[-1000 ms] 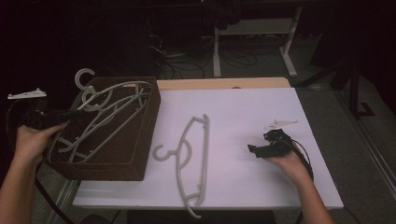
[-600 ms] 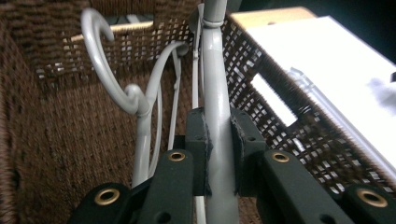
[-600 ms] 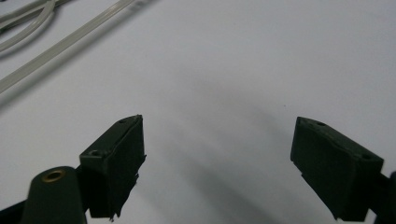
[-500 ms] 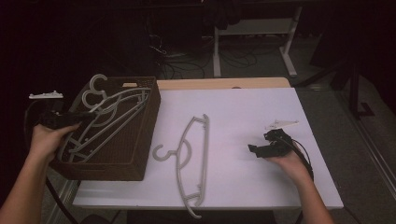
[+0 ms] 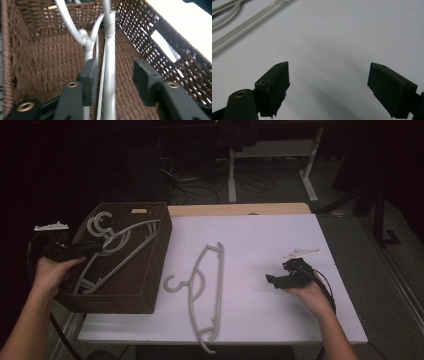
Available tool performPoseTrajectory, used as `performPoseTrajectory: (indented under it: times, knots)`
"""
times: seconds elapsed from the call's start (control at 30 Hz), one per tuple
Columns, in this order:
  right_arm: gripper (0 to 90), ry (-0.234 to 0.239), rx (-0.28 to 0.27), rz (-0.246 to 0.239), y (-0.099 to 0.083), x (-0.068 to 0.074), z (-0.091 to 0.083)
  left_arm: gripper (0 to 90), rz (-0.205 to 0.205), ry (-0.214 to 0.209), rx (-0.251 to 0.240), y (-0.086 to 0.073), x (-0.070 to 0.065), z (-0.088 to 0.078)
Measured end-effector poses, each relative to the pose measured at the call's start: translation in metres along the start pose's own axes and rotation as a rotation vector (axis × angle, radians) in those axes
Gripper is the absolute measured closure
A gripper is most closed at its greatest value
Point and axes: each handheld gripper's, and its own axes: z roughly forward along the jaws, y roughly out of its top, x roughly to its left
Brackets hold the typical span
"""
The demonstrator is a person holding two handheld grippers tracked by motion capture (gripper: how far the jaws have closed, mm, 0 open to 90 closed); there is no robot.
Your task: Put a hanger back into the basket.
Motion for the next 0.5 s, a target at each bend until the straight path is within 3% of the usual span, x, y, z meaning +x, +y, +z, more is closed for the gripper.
performPoseTrajectory:
  times: [0.23,0.5]
  knots:
    - [17.0,0.000,-0.008,0.001,0.001,0.000,-0.002,33.9,0.017,-0.003,-0.076,0.013,-0.016,-0.013]
    - [17.2,0.005,-0.012,0.001,0.001,0.000,-0.003,24.5,0.075,-0.094,-0.125,0.033,-0.064,-0.006]
